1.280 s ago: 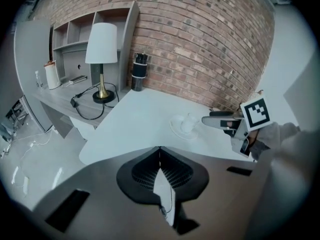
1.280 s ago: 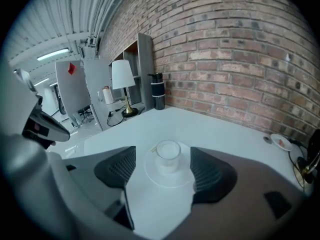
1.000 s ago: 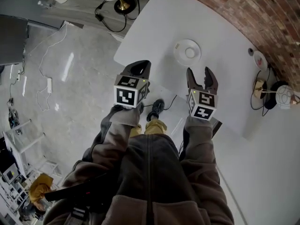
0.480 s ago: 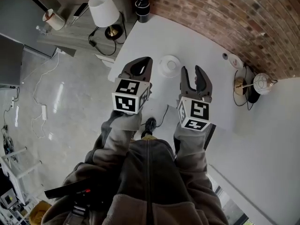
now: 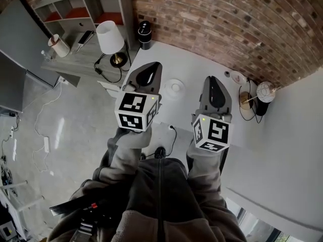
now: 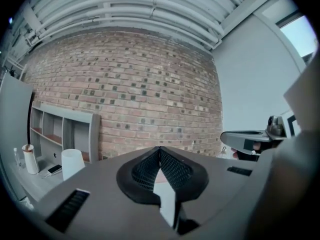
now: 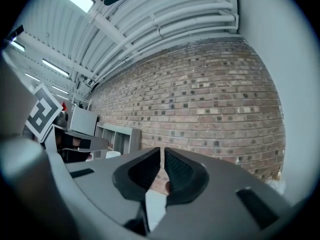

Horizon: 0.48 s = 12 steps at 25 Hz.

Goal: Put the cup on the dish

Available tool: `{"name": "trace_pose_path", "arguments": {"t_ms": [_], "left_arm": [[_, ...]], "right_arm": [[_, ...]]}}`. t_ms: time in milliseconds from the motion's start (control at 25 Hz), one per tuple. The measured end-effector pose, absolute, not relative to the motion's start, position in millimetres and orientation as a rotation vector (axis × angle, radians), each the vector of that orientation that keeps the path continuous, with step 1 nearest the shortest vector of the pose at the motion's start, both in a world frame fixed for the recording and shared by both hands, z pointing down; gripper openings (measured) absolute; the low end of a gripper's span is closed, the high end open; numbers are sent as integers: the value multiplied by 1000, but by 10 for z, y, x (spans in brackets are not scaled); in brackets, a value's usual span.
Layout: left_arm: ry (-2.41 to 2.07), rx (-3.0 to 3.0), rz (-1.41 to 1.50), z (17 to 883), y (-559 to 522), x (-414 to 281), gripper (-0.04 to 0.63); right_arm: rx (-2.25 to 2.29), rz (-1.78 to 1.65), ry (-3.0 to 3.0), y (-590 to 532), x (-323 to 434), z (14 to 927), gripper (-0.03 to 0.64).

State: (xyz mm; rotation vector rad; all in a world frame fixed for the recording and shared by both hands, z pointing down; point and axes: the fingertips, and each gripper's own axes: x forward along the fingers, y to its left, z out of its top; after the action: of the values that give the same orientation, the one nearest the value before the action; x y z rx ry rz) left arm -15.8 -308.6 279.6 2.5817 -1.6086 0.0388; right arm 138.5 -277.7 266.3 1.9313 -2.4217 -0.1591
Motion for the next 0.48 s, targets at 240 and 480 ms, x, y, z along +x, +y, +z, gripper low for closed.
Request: {"name": "trace_pose_path", "arguments": {"t_ms": [240, 480], "left_arm": [[-1633, 2698, -59, 2233, -2871, -148, 6], [-1644, 2779, -83, 1965, -2729, -94, 6]], "right_arm": [[1971, -276, -2473, -2582, 1310, 2213, 3], [1959, -325, -2497, -2500, 1198, 1987, 3]]}}
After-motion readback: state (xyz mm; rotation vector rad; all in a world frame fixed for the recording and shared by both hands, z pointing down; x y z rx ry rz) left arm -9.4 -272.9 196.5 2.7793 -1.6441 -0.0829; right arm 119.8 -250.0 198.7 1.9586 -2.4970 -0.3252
